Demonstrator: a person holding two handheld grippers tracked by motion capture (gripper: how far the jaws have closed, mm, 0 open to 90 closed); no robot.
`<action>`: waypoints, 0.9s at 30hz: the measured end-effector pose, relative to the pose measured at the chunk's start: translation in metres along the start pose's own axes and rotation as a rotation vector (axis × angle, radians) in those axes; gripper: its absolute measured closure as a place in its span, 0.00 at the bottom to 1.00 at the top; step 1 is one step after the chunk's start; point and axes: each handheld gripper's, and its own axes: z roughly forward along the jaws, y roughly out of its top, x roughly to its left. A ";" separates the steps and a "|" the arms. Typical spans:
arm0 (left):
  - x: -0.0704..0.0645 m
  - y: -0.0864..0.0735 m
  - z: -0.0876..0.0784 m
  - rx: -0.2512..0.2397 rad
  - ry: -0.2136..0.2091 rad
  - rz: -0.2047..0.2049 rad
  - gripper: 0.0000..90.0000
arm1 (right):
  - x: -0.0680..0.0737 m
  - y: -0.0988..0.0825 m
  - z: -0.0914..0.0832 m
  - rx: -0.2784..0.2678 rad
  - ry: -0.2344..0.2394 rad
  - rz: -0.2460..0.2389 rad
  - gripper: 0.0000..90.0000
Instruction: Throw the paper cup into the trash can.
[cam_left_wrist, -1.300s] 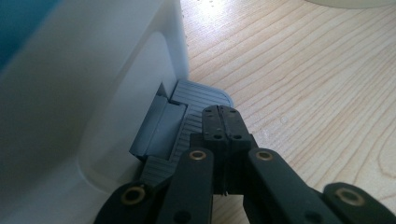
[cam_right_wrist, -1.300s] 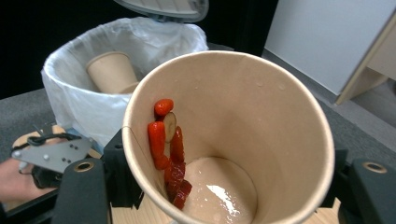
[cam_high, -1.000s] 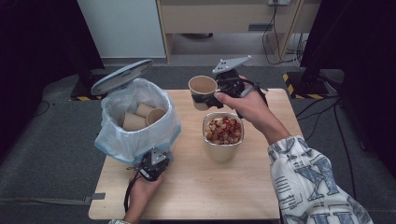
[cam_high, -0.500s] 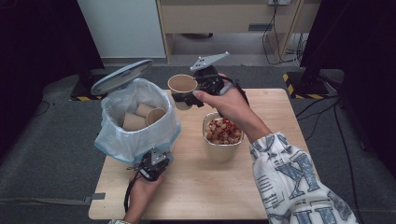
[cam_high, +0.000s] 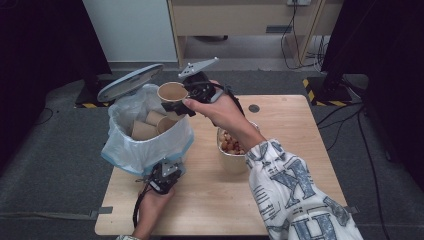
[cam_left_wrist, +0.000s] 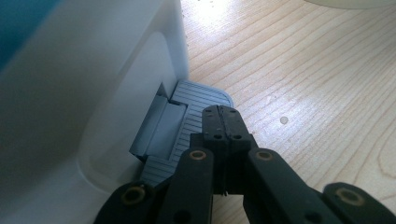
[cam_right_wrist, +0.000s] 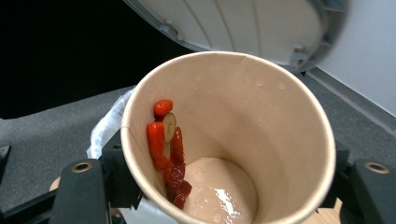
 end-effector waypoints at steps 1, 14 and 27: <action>0.000 0.000 0.000 0.000 0.002 0.000 1.00 | 0.001 0.001 0.004 -0.001 0.005 0.000 0.34; 0.000 0.000 0.000 0.000 0.000 0.001 1.00 | 0.010 0.000 0.041 0.039 0.025 -0.011 0.32; 0.000 0.000 0.000 -0.001 0.000 0.001 1.00 | 0.017 -0.007 0.047 0.033 0.028 -0.060 0.15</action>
